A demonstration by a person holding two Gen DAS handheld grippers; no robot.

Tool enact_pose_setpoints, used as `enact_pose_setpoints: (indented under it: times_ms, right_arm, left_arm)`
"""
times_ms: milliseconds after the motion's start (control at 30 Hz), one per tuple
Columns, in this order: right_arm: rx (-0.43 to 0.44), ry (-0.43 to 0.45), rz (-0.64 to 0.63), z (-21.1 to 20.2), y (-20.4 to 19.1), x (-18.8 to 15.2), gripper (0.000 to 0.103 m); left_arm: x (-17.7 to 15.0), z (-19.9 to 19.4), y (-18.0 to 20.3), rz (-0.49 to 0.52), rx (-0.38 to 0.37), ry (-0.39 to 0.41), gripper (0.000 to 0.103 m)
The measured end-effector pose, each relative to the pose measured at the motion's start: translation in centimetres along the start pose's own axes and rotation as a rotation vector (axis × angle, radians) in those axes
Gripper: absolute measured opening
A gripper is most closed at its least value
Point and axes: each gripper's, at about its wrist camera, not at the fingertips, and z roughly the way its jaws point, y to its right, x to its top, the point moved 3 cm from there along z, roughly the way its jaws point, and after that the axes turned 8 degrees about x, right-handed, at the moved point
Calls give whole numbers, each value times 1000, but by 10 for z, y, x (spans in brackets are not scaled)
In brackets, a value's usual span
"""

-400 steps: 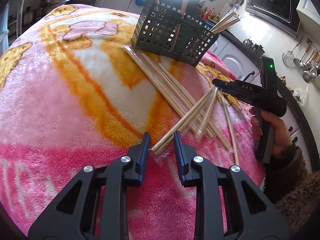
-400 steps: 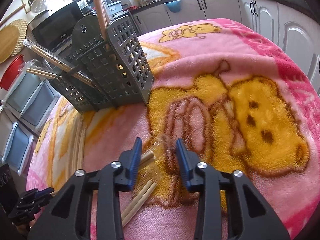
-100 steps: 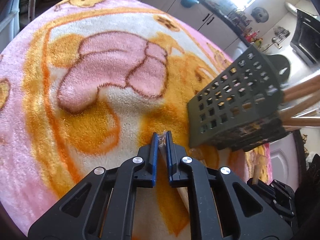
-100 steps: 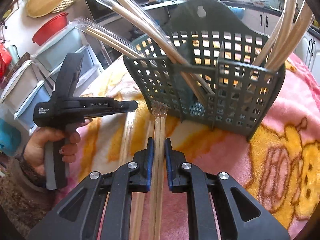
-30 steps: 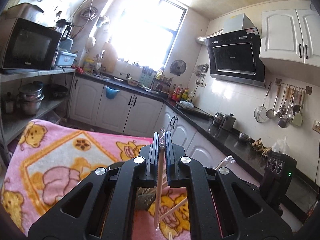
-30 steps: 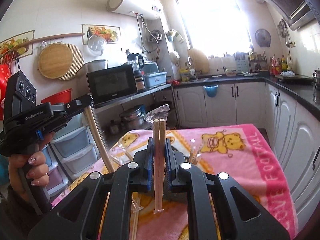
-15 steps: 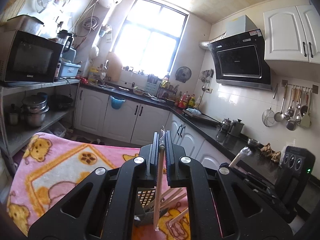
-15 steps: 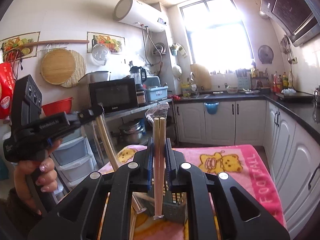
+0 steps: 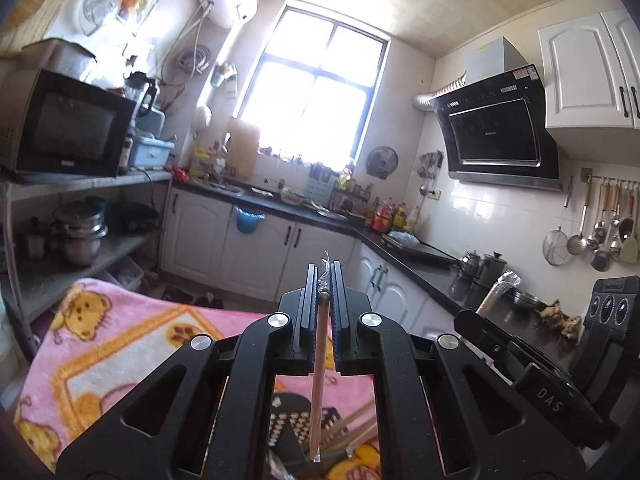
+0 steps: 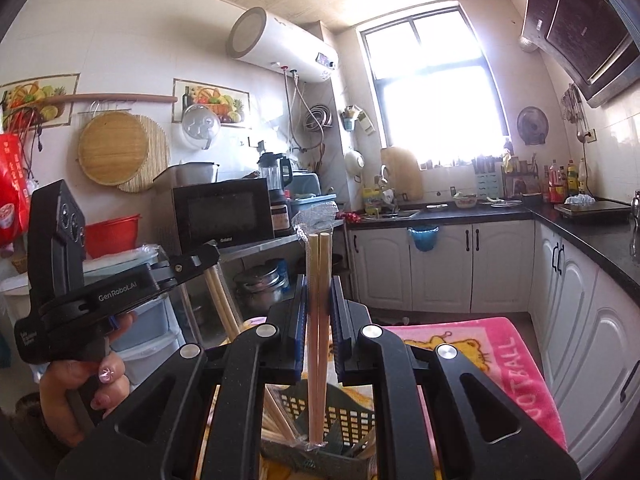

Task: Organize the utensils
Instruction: 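Lift both held chopsticks and carry them above the green caddy, then open both tools to drop the chopsticks into the caddy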

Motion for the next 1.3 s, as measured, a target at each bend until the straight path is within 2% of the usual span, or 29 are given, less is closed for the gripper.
enact_pose_setpoints:
  times_ms: [167, 467, 1000, 1300]
  right_arm:
    - [-19, -5, 24, 11, 10, -5, 11]
    - [-48, -50, 33, 34, 18, -29, 11]
    - [-79, -114, 18, 57, 19, -68, 11]
    - [-84, -134, 22, 53, 20, -80, 11]
  left_arm:
    - [-4, 9, -1, 27, 52, 41, 3]
    - [-24, 27, -5, 32, 79, 35, 3]
    - [-64, 54, -22, 15, 98, -72, 3]
    - [-80, 59, -24, 17, 93, -125, 3]
